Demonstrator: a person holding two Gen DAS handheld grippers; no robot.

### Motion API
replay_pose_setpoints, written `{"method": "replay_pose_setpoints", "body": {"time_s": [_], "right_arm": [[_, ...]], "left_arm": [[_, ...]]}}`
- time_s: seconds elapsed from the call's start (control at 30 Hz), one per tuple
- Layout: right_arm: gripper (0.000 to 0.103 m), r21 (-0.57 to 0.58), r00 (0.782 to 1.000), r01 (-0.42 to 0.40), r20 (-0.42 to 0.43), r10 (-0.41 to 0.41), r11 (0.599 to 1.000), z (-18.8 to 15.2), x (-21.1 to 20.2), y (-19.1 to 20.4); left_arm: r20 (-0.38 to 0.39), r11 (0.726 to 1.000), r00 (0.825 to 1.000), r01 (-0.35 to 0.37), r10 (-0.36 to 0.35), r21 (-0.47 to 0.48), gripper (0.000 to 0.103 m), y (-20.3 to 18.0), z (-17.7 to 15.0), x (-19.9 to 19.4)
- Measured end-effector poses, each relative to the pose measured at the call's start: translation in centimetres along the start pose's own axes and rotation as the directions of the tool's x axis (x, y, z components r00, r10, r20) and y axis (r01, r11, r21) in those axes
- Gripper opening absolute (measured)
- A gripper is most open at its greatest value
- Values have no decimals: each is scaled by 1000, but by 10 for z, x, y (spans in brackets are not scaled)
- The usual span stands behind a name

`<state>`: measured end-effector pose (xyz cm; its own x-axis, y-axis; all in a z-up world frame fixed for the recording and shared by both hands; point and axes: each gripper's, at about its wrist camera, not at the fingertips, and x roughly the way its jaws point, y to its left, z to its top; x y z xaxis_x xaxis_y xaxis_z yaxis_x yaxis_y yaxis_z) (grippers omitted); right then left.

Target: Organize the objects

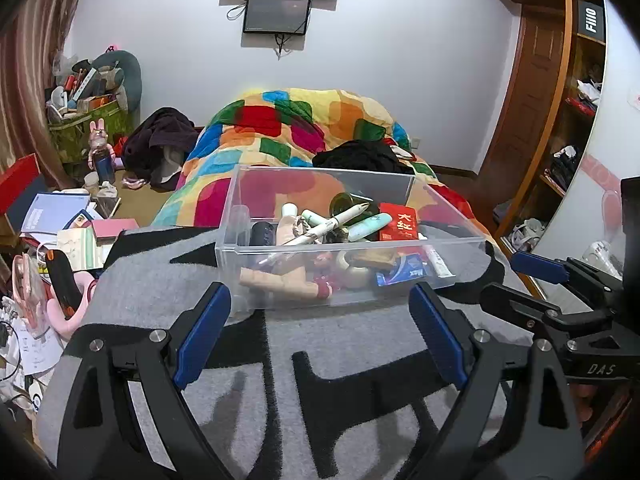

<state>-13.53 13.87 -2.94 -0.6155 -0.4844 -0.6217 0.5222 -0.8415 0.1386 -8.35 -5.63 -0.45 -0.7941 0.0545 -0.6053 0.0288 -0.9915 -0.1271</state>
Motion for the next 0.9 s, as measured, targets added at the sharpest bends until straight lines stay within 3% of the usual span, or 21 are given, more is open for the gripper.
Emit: {"method": "replay_pose_setpoints", "body": {"time_s": [0.9], "right_arm": [[84,2,1000,-6,2,6,1000,-2,-2,1]], "left_arm": [[-5,1000,1000,28,-28,14,91,-7,-2,-7]]}}
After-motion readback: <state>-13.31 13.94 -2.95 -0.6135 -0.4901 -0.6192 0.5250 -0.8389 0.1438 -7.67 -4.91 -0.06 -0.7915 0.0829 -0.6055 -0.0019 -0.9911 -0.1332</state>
